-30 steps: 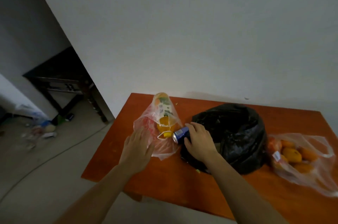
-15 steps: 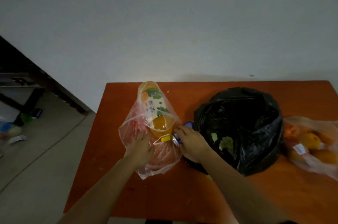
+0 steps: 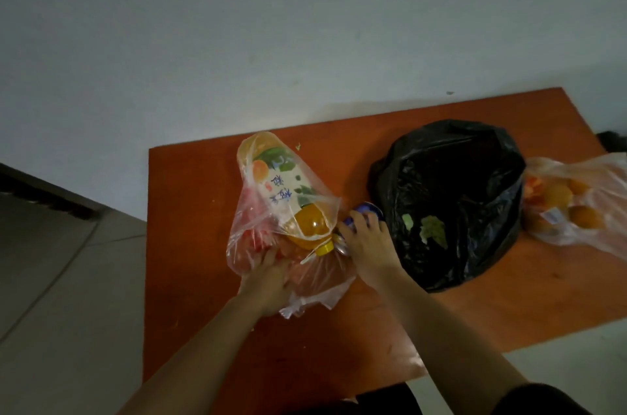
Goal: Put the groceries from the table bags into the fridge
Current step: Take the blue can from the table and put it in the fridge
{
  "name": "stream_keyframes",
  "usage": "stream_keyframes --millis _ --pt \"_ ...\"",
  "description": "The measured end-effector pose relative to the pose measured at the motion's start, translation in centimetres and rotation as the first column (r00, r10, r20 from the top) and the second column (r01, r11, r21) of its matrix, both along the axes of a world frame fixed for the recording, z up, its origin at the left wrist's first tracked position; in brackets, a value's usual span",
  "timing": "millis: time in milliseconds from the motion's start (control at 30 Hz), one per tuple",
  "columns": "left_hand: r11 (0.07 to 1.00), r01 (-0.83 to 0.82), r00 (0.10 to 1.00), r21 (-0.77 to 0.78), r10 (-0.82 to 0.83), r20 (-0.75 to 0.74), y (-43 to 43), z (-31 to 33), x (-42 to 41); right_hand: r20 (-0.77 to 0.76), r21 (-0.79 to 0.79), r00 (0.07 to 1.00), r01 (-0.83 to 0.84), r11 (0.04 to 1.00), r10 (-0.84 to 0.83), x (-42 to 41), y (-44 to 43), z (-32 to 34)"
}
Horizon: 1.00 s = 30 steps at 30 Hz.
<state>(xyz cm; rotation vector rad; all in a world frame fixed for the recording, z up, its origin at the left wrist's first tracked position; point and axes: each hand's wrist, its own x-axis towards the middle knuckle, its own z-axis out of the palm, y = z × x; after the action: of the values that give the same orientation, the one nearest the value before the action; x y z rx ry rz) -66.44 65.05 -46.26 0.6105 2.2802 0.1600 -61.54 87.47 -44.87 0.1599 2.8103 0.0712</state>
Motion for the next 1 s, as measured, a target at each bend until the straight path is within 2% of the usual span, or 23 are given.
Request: stream_keyframes --millis 33,100,167,233,333,467,533,633,700,800,900,1000 --pt "1.000 0.012 1.000 0.000 -0.012 -0.012 -0.2 -0.1 -0.1 -0.055 -0.053 0.997 0.054 0.997 -0.057 0.4 0.1 0.2" --pt "0.998 0.050 0.997 -0.025 -0.051 -0.050 -0.4 -0.1 -0.5 -0.163 -0.286 0.952 0.205 0.936 -0.259 1.1 0.3 0.9" --pt "0.993 0.100 0.991 -0.057 -0.104 -0.079 -0.2 0.2 -0.9 -0.184 -0.511 0.846 0.353 0.783 -0.501 1.7 0.6 2.1" --pt "0.993 0.105 0.984 -0.056 -0.112 -0.137 0.3 1.0 -1.3 -0.191 -0.632 0.734 0.415 0.654 -0.651 2.1 0.9 3.6" --pt "0.993 0.024 0.940 0.117 0.018 -0.341 1.1 2.5 -1.1 -0.228 -0.736 0.624 0.392 0.552 -0.747 3.3 1.3 5.7" --pt "0.913 0.116 0.839 0.392 0.121 -0.531 3.3 5.5 0.0 -0.230 -0.841 0.480 0.340 0.421 -0.846 6.0 2.2 9.1" --pt "0.864 0.151 0.823 0.479 0.158 -0.546 5.4 7.2 1.3 -0.185 -0.909 0.381 0.284 0.305 -0.906 8.3 2.9 10.8" --pt "0.767 0.209 0.881 0.607 0.122 -0.457 9.3 10.2 4.7 -0.139 -0.975 0.236 0.135 0.174 -0.962 13.3 4.2 12.6" --pt "0.704 0.229 0.930 0.672 0.046 -0.364 12.1 12.8 8.2 -0.129 -0.989 0.169 0.048 0.139 -0.977 17.3 4.9 13.8" --pt "0.634 0.212 0.975 0.743 -0.082 -0.209 15.9 16.8 15.3 -0.172 -0.985 0.106 -0.041 0.168 -0.979 24.5 5.5 16.0" --pt "0.544 0.172 0.982 0.821 -0.163 -0.098 18.7 19.5 23.6 -0.208 -0.972 0.009 -0.110 0.205 -0.978 33.2 5.8 18.0" --pt "0.411 0.216 0.948 0.886 -0.306 -0.089 21.3 21.9 32.4 -0.274 -0.952 -0.106 -0.114 0.285 -0.956 42.6 6.3 19.8"
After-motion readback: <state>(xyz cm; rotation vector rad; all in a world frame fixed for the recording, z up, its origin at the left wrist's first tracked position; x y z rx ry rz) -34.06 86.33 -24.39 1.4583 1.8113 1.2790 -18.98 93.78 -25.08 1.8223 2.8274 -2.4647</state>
